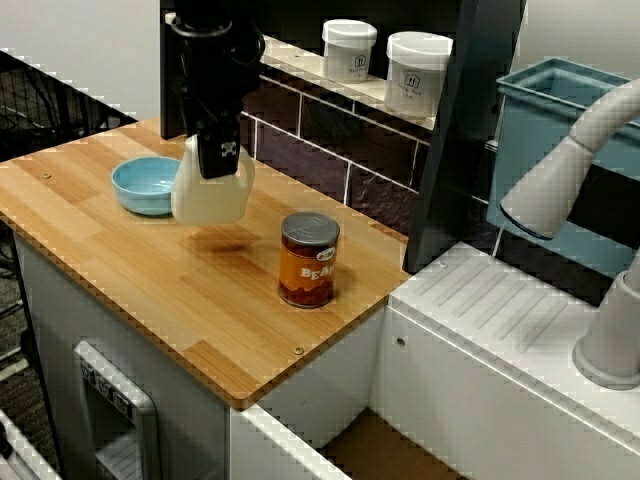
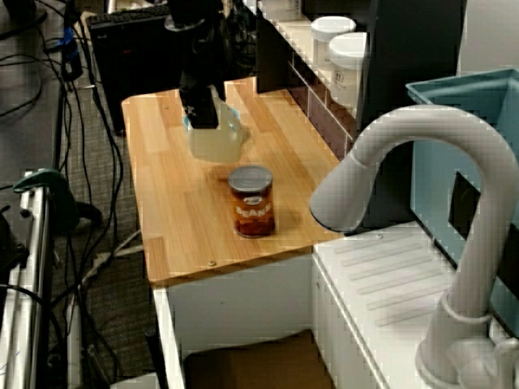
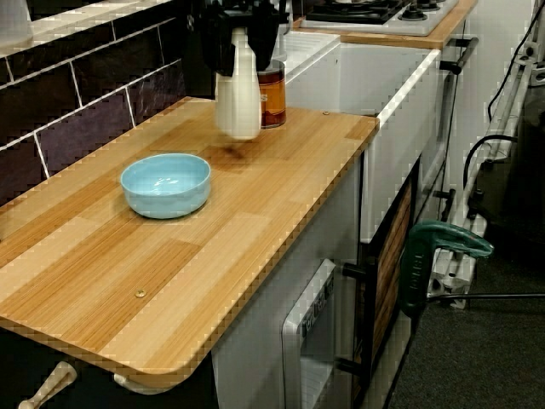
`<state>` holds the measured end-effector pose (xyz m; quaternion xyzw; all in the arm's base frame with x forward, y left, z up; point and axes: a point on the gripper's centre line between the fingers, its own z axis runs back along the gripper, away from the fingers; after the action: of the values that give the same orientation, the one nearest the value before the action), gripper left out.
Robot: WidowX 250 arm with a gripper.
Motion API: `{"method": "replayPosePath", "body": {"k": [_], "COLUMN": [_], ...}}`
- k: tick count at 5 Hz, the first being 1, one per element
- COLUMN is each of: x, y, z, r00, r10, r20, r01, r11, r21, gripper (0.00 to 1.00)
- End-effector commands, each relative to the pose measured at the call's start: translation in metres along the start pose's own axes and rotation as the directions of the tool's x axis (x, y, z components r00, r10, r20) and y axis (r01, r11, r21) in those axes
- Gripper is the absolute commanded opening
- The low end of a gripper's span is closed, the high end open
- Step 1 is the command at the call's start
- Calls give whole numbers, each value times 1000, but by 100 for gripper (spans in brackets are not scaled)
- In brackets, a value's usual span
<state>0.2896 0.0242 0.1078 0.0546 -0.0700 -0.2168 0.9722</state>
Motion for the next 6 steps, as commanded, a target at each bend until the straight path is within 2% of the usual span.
{"method": "replayPosePath", "body": {"k": [1, 6], "x": [1, -3], "y": [0, 3], "z": [-4, -18], "r00": [1000, 999], "r10": [-19, -23], "r20": [6, -34], "r01": [19, 22], "r11": [999, 999], "r21": [-40, -37], "gripper": [0, 0]}}
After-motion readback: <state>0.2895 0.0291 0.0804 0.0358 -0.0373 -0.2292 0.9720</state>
